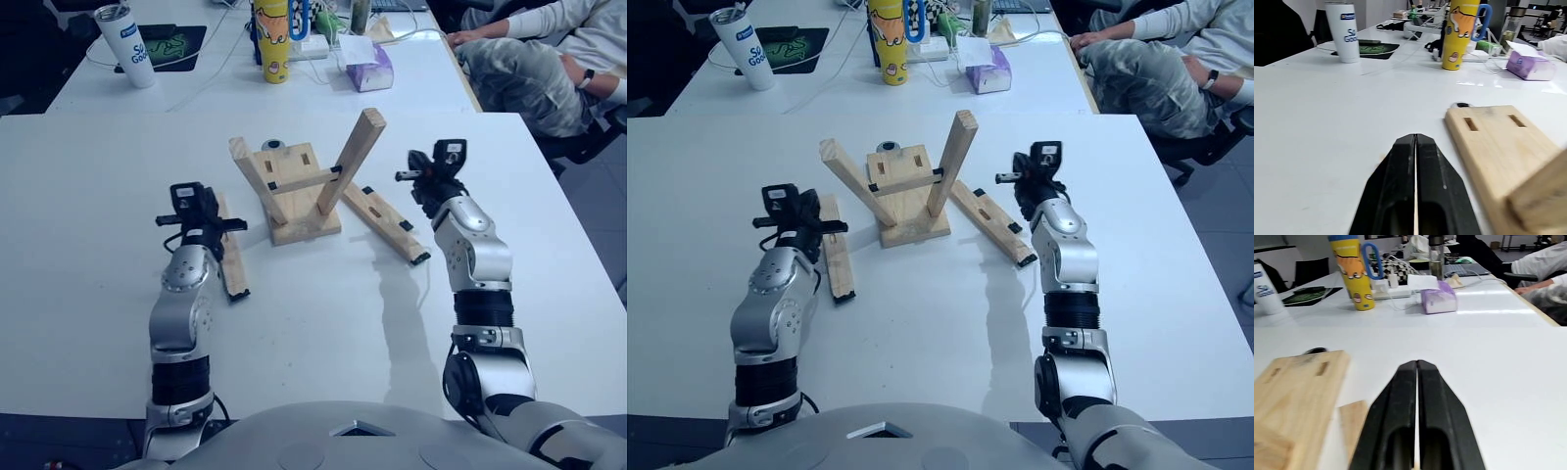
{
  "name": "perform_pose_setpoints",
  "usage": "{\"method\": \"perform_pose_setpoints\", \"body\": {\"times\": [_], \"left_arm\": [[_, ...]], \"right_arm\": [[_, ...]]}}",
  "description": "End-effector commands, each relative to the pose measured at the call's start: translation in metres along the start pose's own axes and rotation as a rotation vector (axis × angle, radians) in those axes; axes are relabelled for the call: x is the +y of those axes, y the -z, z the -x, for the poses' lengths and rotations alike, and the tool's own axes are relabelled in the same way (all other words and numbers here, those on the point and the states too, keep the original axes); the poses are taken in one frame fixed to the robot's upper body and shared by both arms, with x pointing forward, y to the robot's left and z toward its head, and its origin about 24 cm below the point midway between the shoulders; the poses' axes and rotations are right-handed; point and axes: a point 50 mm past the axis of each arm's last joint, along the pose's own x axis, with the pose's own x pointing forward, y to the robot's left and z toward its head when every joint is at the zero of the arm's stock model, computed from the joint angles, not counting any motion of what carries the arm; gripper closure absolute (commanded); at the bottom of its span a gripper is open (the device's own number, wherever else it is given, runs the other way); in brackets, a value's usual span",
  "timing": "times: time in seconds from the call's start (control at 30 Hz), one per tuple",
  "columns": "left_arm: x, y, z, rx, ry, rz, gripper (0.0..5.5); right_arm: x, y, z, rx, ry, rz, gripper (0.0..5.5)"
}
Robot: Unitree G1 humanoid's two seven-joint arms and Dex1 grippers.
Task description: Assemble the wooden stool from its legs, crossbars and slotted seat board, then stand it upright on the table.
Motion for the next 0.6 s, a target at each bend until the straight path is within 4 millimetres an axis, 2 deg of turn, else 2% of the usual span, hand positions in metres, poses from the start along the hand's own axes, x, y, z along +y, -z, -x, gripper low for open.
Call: {"method": "perform_pose_setpoints", "body": {"times": [0.03,0.07,0.13,0.3,0.43,0.6], "left_arm": [[-0.066,-0.019,0.008,-0.033,0.362,-0.015,5.45],[-0.071,-0.019,0.009,-0.03,0.384,-0.023,5.45],[-0.067,-0.016,0.008,-0.012,0.362,-0.03,5.45],[-0.038,-0.007,0.002,0.027,0.242,-0.049,5.45],[-0.028,-0.004,-0.001,0.037,0.201,-0.058,5.45],[-0.013,0.008,-0.001,0.097,0.161,-0.088,5.45]], "right_arm": [[0.075,-0.005,0.014,-0.008,-0.446,0.005,5.5],[0.084,-0.006,0.018,-0.009,-0.502,0.03,5.5],[0.09,-0.005,0.021,0.005,-0.532,0.054,5.5],[0.065,0.01,0.014,0.129,-0.377,0.094,5.5],[0.056,0.018,0.012,0.187,-0.313,0.133,5.5],[0.047,0.018,0.01,0.198,-0.266,0.174,5.5]]}}
